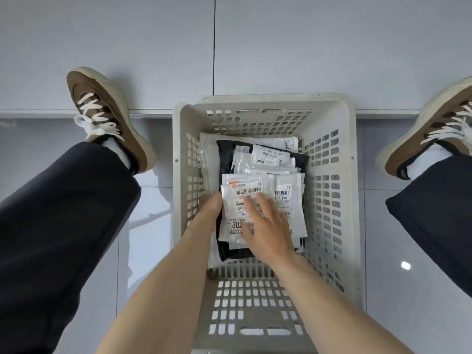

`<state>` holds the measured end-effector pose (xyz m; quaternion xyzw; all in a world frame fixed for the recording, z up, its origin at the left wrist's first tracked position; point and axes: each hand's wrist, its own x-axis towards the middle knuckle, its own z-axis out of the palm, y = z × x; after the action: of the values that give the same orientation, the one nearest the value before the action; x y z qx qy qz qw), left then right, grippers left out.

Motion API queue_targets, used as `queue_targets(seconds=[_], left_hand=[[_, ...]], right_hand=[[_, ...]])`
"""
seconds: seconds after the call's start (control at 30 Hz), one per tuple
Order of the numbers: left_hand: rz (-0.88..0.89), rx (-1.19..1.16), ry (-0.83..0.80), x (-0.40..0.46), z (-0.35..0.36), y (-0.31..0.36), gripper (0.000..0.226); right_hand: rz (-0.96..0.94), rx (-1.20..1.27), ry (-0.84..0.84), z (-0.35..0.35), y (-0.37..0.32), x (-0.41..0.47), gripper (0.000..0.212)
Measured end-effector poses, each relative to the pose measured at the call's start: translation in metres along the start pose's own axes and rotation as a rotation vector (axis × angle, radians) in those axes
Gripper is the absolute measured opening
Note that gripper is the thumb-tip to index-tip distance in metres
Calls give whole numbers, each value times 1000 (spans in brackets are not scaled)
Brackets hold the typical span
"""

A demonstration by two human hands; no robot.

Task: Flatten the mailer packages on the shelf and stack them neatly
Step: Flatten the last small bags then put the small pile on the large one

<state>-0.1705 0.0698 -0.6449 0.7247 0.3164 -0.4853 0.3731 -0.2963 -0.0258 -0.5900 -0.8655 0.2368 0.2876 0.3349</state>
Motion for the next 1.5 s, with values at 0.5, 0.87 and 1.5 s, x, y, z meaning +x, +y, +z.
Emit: queue_targets(seconds=[0.5,0.87,1.5], left_hand=[[245,388,-31,-2,34,-22,76],[40,316,63,32,27,-12,111],[186,68,-62,36,34,-6,99]], right_hand=[[165,167,259,4,35,24,58],[636,899,44,-10,77,51,125],[601,977,58,-2,104,60,119]])
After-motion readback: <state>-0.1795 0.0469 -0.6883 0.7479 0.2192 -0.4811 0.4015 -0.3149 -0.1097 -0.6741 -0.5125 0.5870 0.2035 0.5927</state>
